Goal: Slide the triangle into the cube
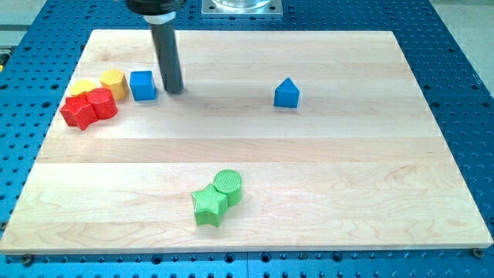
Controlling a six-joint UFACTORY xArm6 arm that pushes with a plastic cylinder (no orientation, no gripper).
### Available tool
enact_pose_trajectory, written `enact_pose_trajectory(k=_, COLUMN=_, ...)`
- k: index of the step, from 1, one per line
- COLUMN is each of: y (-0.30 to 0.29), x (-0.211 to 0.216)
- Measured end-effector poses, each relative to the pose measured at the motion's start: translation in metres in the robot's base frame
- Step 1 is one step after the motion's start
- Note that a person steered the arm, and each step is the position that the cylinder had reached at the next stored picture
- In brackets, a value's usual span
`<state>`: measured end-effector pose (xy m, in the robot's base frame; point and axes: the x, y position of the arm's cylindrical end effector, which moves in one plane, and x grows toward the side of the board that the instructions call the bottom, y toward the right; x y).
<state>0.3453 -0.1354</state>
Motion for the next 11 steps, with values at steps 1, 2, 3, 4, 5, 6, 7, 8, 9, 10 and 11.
enact_pose_trajectory(k=1, y=-0.039, x=0.011)
enact_pose_trajectory(k=2, y=0.01, x=0.017)
enact_pose_trajectory(k=3, y=0.115, x=-0.012)
enact_pose_trajectory(k=4, y=0.231, x=-0.021)
enact_pose_trajectory(k=5, y=0.326, x=0.024)
enact_pose_trajectory(k=6, y=0.28, x=0.032)
enact_pose_trajectory(k=7, y=0.182, x=0.032)
enact_pose_trajectory(k=8, y=0.059, x=0.032)
enact_pose_trajectory(k=9, y=0.089, x=0.04)
enact_pose_trajectory(k=10, y=0.033, x=0.031)
enact_pose_trajectory(k=11, y=-0.044, x=0.029)
